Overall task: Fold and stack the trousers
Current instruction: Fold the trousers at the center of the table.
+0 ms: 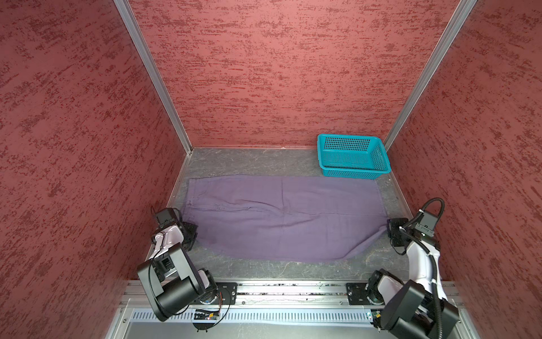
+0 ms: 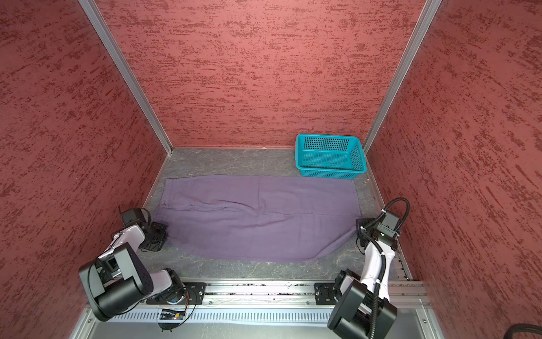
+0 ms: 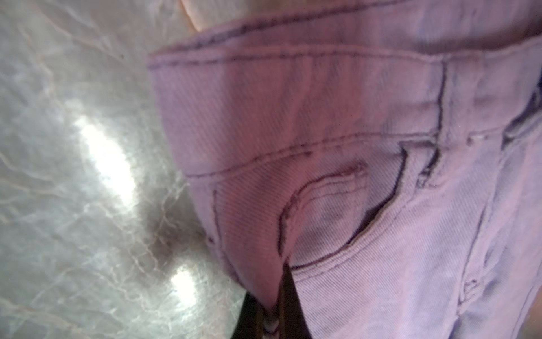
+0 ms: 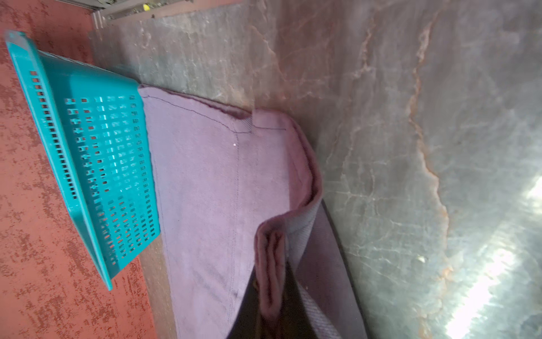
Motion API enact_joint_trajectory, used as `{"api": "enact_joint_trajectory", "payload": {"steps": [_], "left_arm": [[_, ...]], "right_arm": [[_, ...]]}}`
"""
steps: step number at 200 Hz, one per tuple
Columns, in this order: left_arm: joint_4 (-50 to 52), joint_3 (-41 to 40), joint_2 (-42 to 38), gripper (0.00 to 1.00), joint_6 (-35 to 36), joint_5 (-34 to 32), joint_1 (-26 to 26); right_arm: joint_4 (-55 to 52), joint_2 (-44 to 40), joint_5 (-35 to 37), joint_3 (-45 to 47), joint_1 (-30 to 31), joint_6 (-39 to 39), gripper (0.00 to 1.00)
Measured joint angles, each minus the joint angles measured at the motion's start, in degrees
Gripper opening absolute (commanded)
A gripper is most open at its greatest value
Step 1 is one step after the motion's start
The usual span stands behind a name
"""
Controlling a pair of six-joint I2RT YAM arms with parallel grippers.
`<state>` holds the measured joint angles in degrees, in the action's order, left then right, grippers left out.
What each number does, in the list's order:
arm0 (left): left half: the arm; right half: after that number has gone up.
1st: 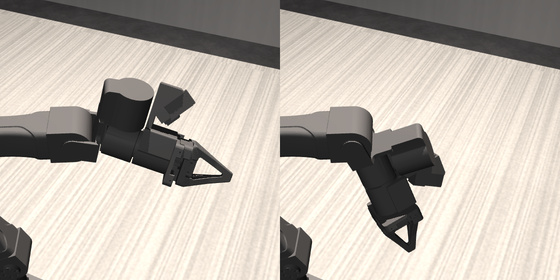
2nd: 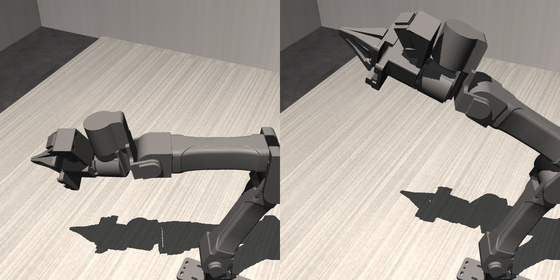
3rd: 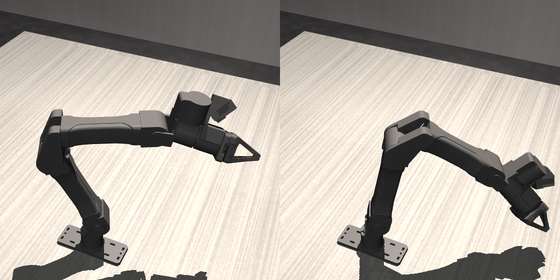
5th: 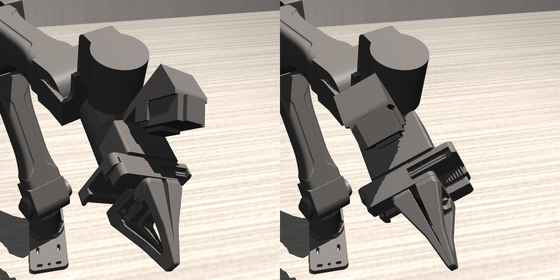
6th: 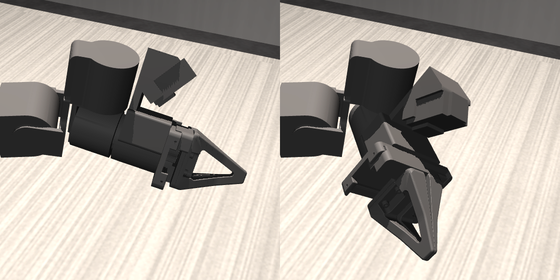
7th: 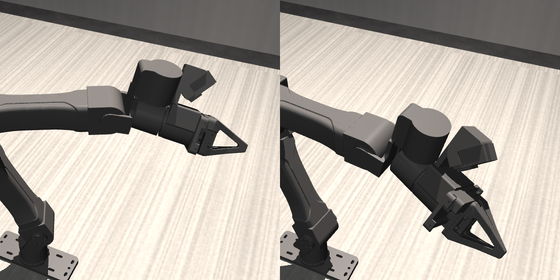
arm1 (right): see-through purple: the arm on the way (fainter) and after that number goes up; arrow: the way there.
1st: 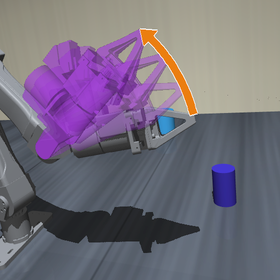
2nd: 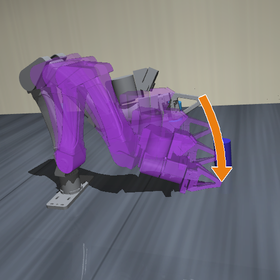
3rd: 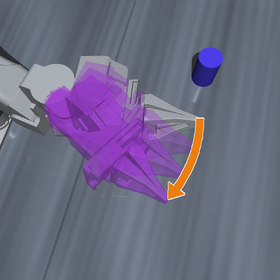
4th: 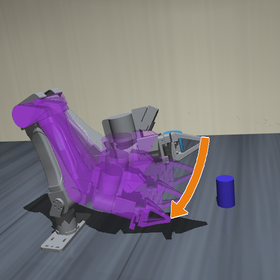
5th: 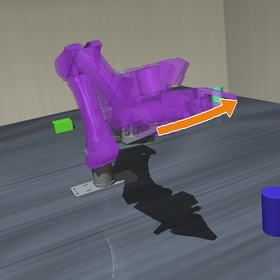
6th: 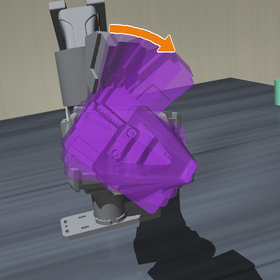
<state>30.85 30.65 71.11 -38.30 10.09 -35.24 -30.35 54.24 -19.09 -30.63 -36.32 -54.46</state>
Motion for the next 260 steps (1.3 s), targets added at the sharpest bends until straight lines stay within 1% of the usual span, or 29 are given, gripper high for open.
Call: {"api": "enact_joint_trajectory", "payload": {"steps": [13,26,48,62,76,89,112,134,148,159,186,203,226,260], "left_arm": [[1.84,0.44,-1.66,0.0,-0.48,0.33,-0.28],[4.42,1.68,-5.07,0.0,-0.74,1.57,-1.33],[9.35,6.75,-12.35,0.0,-0.7,4.63,-5.79],[11.96,11.19,-14.95,0.0,-0.2,6.82,-9.29],[14.6,15.74,-15.23,0.0,0.59,8.98,-12.81],[16.15,18.56,-14.49,0.0,0.74,10.64,-14.71],[17.81,18.93,-13.49,0.0,0.39,14.05,-17.09],[19.15,18.99,-13.07,0.0,-0.11,14.99,-18.43],[18.95,19.39,-13.07,0.0,-0.87,15.54,-17.73],[18.56,20.04,-13.05,0.0,-1.81,15.41,-16.02],[17.38,24.15,-12.35,0.0,-3.28,12.57,-7.91],[15.74,27.02,-11.13,0.0,-3.98,10.88,-4.11],[13.6,29.18,-8.74,0.0,-4.96,9.49,-2.01],[11.96,30.21,-4.28,0.0,-5.88,8.17,0.04]], "right_arm": [[-0.39,0.09,0.02,-1.62,-0.09,0.0,0.0],[-1.25,0.09,0.11,-3.76,-0.24,0.02,0.0],[-2.58,-0.2,0.42,-7.52,-0.33,0.13,0.0],[-3.43,-0.13,0.35,-9.92,-0.35,0.26,0.0],[-4.44,0.13,-0.04,-12.39,-0.35,0.31,0.0],[-4.81,0.17,-0.7,-13.97,-0.33,0.26,0.0],[-5.03,-0.55,-1.16,-14.84,-0.33,-0.07,0.0],[-5.2,-0.68,-1.2,-14.84,-0.33,-0.17,0.0],[-4.81,-0.55,-1.2,-14.84,-0.35,-0.22,0.0],[-4.2,-0.22,-1.2,-14.84,-0.35,-0.42,0.0],[-1.66,2.12,-1.18,-14.84,-0.37,-0.83,0.0],[-0.24,3.93,-1.18,-14.86,-0.39,-0.92,0.0],[1.03,6.36,-1.29,-15.52,-0.39,-1.51,0.0],[3.13,9.4,-2.43,-17.86,-0.37,-2.32,0.0]]}}
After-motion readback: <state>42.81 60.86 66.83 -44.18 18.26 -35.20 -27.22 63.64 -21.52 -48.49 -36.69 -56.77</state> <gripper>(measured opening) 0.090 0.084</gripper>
